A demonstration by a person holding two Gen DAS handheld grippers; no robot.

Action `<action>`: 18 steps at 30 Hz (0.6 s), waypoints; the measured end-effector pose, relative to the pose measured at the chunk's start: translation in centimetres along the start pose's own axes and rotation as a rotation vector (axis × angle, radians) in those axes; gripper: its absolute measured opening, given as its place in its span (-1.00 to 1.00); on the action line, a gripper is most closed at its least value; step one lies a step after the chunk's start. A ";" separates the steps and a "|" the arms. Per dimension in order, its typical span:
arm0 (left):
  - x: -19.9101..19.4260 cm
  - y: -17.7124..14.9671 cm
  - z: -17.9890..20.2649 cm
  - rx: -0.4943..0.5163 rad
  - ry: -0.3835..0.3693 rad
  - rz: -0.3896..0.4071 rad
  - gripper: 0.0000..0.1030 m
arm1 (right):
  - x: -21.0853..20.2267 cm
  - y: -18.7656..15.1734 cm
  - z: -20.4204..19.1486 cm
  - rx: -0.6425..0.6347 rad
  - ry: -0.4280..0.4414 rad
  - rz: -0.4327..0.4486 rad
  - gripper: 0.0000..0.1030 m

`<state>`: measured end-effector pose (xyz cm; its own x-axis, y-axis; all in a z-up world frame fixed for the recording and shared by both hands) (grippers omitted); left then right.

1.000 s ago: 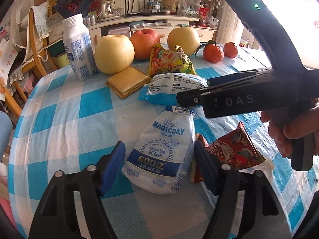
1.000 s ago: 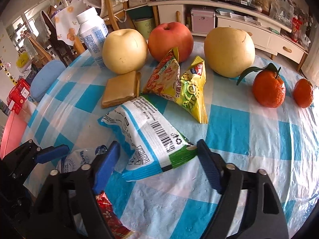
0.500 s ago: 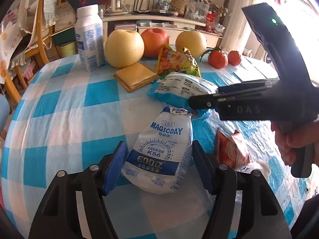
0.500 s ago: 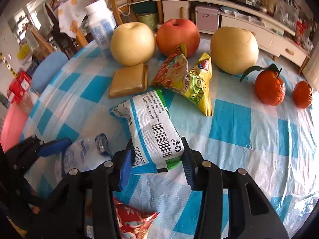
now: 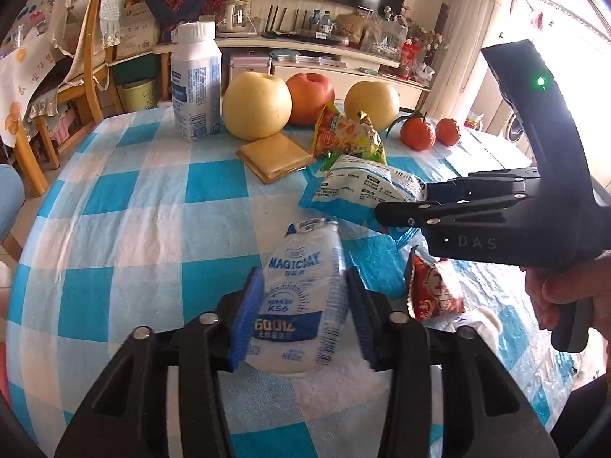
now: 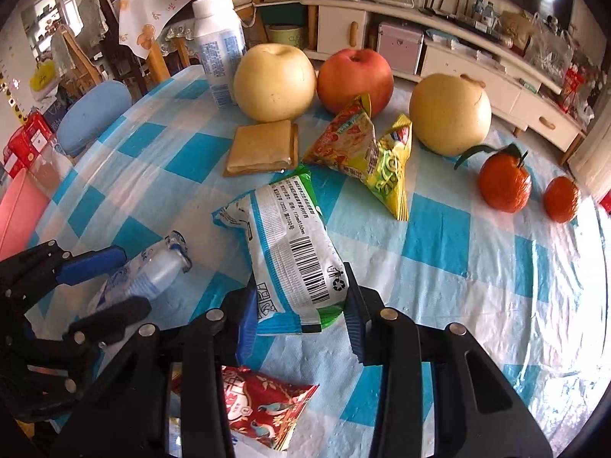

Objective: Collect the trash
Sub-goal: 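Lift both bags and carry them toward the orange bucket with both tools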

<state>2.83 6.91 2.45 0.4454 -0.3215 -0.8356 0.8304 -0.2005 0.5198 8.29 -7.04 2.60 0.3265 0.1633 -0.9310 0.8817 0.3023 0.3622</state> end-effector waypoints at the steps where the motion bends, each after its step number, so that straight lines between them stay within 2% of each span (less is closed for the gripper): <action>1: 0.0 0.0 -0.1 -0.004 -0.005 0.000 -0.13 | -0.2 0.0 -0.1 -0.004 -0.006 0.003 -0.22; 4: -0.1 -0.2 -0.5 -0.013 -0.013 0.000 -0.11 | -0.9 0.0 -0.5 -0.008 -0.020 0.013 -0.22; 5: 0.0 -0.3 -0.5 -0.013 -0.020 -0.010 -0.02 | -1.1 0.0 -0.6 -0.008 -0.023 0.016 -0.22; 8: 0.6 -0.5 -0.9 -0.018 -0.001 -0.029 0.54 | -1.8 -0.1 -0.7 -0.010 -0.023 0.032 -0.22; 11: 1.5 -0.6 -1.0 -0.016 0.005 -0.059 0.58 | -2.4 -0.1 -0.8 -0.010 -0.022 0.043 -0.22; 18: 1.9 -0.3 -0.2 0.015 0.012 -0.063 0.60 | -2.9 -0.4 -1.2 -0.022 -0.025 0.046 -0.22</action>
Point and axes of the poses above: each gripper's, at about its wrist camera, not at the fingertips, and x roughly the way its jaws point, z to its right, y to its top, the point moved 1 cm from there along x, roughly the way its jaws point, and after that the axes turned 9 degrees about -z, right-handed, at the moved point
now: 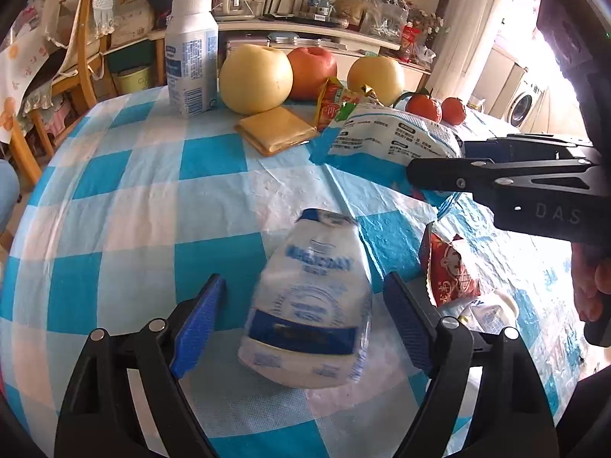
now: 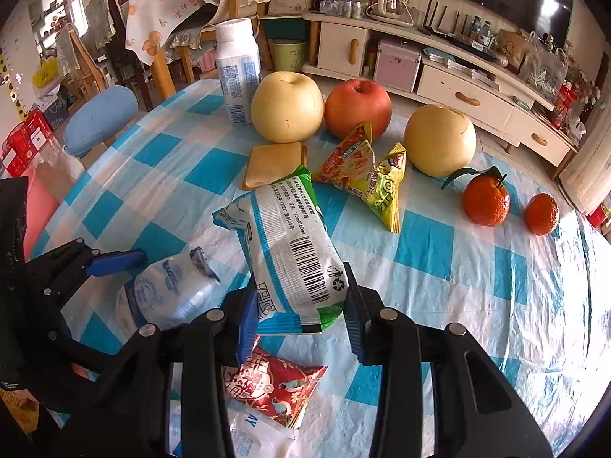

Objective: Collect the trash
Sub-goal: 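Lift both bags and carry them toward the orange bucket with both tools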

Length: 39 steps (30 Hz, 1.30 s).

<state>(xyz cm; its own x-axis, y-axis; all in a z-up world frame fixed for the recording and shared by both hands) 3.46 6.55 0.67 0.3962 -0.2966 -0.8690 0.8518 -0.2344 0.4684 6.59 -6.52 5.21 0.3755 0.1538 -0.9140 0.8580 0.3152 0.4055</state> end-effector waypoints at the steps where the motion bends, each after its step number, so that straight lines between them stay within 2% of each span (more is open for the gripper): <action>1: 0.0 0.0 0.0 -0.002 0.006 0.001 0.56 | -0.1 0.0 -0.2 -0.004 -0.003 0.003 -0.22; 3: 0.0 0.1 0.0 -0.001 0.035 0.004 0.23 | -0.3 0.0 -0.5 -0.009 -0.004 0.009 -0.22; 4: -0.1 0.1 0.0 0.001 0.051 0.005 0.17 | -0.5 0.0 -0.7 -0.009 -0.003 0.012 -0.22; 12: -0.7 -0.6 -0.5 -0.026 0.040 0.004 0.16 | -2.1 0.0 -2.0 -0.011 -0.005 0.041 -0.22; 18: -2.6 -1.6 -2.9 -0.115 0.058 0.034 0.16 | -3.3 -0.1 -2.9 0.005 0.008 0.064 -0.22; 24: -6.0 -2.6 -6.1 -0.207 0.079 0.095 0.16 | -4.9 -0.1 -5.7 -0.026 0.033 0.100 -0.22; 28: -8.6 -3.3 -8.5 -0.262 0.131 0.136 0.16 | -5.4 -0.6 -8.2 -0.057 0.049 0.106 -0.22; 35: -13.8 -5.4 -14.0 -0.364 0.282 0.206 0.17 | -5.8 -2.1 -13.7 -0.147 0.060 0.113 -0.22; 39: -16.2 -6.7 -16.7 -0.416 0.342 0.235 0.17 | -6.3 -2.3 -16.9 -0.199 0.067 0.135 -0.22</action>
Point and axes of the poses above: each gripper's, at about its wrist camera, not at the fingertips, and x roughly the way its jaws point, z to its right, y to its top, the point moved 1 cm from there along x, roughly the way its jaws point, and after that the axes turned 9 degrees about -z, right-handed, at the moved point
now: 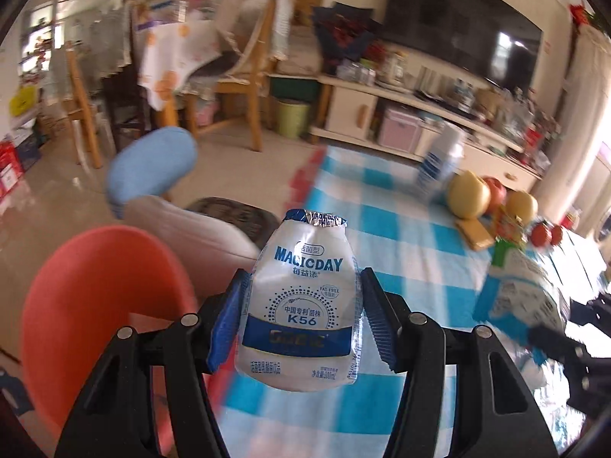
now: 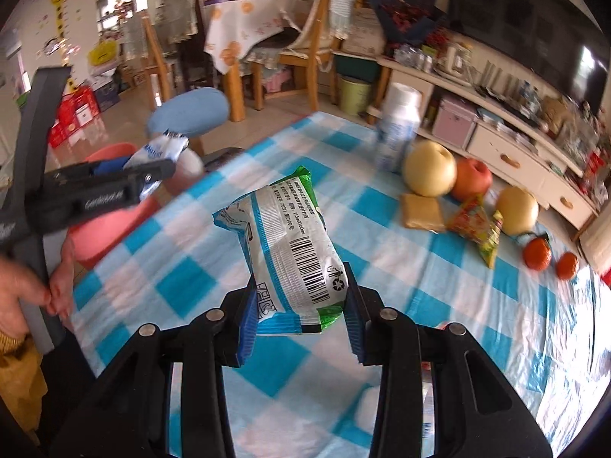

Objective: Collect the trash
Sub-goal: 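Lift both bags and carry them toward the orange bucket with both tools, then open both tools to drop the bags into the orange bucket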

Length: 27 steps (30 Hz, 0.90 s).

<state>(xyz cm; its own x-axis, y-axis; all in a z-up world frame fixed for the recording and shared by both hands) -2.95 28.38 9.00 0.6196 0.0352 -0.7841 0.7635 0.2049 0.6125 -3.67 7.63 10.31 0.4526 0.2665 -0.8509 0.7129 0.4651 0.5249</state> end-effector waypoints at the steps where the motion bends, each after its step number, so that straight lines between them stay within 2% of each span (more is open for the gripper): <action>1: -0.3 0.0 -0.7 -0.009 0.018 0.006 0.17 | -0.1 0.3 -1.3 -0.025 0.000 0.009 -0.22; 7: -1.8 0.5 -5.7 -0.083 0.106 0.038 0.17 | -0.4 1.5 -7.0 -0.102 0.040 0.037 -0.22; 16: -2.8 0.5 -11.2 -0.172 0.188 0.048 0.17 | 1.0 4.3 -16.1 -0.254 0.084 0.035 -0.22; 27: -2.8 0.3 -15.3 -0.233 0.240 0.024 0.17 | 4.2 6.8 -21.5 -0.369 0.083 0.000 -0.19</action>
Point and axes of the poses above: each gripper's, at about its wrist camera, not at the fingertips, and x roughly the way its jaws point, z to its right, y to its top, the point moved 1 cm from there along x, roughly the way its jaws point, and after that the axes turned 9 degrees about -z, right-handed, at the moved point
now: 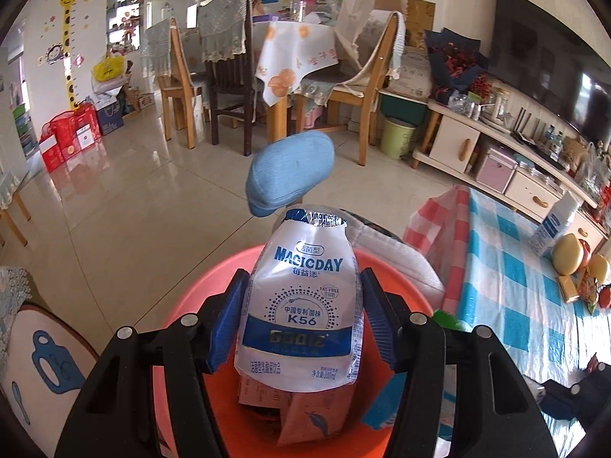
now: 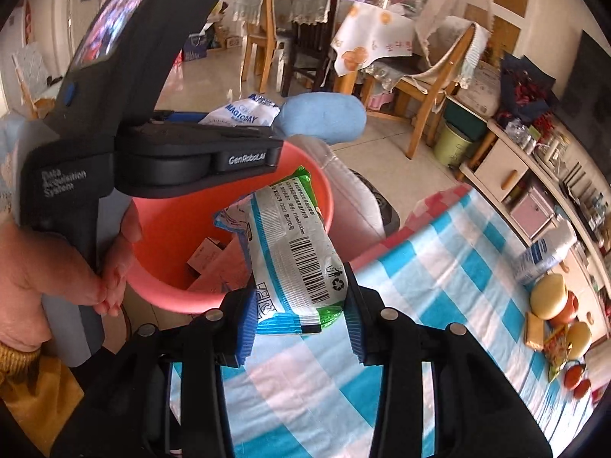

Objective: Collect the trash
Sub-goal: 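Open both tools to drop the bags into the orange bucket, then move both open tools back over the table toward the remaining packets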

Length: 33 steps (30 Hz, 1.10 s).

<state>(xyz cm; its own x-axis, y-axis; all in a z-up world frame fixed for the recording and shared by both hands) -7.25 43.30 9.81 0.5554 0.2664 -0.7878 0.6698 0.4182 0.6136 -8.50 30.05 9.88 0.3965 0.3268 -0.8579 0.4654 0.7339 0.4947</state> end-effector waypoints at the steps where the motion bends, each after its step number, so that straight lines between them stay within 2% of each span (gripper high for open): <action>1: 0.1 0.0 -0.1 -0.004 0.007 -0.004 0.17 | 0.5 0.3 -0.4 -0.010 -0.001 -0.009 -0.18; 2: 0.3 0.0 -0.2 -0.008 0.015 -0.007 0.18 | 0.8 0.4 -0.5 -0.013 -0.004 -0.014 -0.16; 4: 0.4 0.1 -0.4 -0.015 0.016 -0.011 0.30 | 1.0 0.4 -0.6 -0.004 -0.018 -0.005 0.15; 5: 0.4 0.1 -0.5 -0.019 0.021 -0.010 0.52 | 1.0 0.4 -0.5 0.012 -0.006 0.000 0.23; 6: 0.3 0.1 -0.4 -0.021 0.032 -0.003 0.63 | 1.0 0.2 -0.2 0.024 0.001 0.004 0.32; 8: 0.1 0.2 -0.1 -0.011 0.034 0.008 0.65 | 0.9 -0.2 0.4 0.054 0.013 0.000 0.37; 10: 0.0 0.2 0.5 -0.002 0.029 0.014 0.76 | 0.8 -0.7 0.8 0.070 0.003 -0.005 0.49; 18: -0.4 0.0 3.2 0.074 0.028 0.032 0.82 | -0.1 -4.0 3.4 0.159 -0.028 -0.027 0.60; 33: -0.6 -0.5 8.1 0.177 0.023 0.041 0.82 | -1.4 -8.7 6.0 0.219 -0.062 -0.064 0.64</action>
<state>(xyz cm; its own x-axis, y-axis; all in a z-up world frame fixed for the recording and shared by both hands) -3.94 35.92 10.43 0.5736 0.3010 -0.7619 0.7243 0.2480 0.6433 -8.40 19.62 7.62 0.4056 0.2417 -0.8815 0.6492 0.6027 0.4639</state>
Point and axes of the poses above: each gripper's, at about its wrist camera, not at the fingertips, and x roughly the way its jaws point, z to its right, y to its top, the point moved 1 cm from there along x, roughly the way its jaws point, and after that the axes turned 9 degrees about -z, right-handed, at the moved point
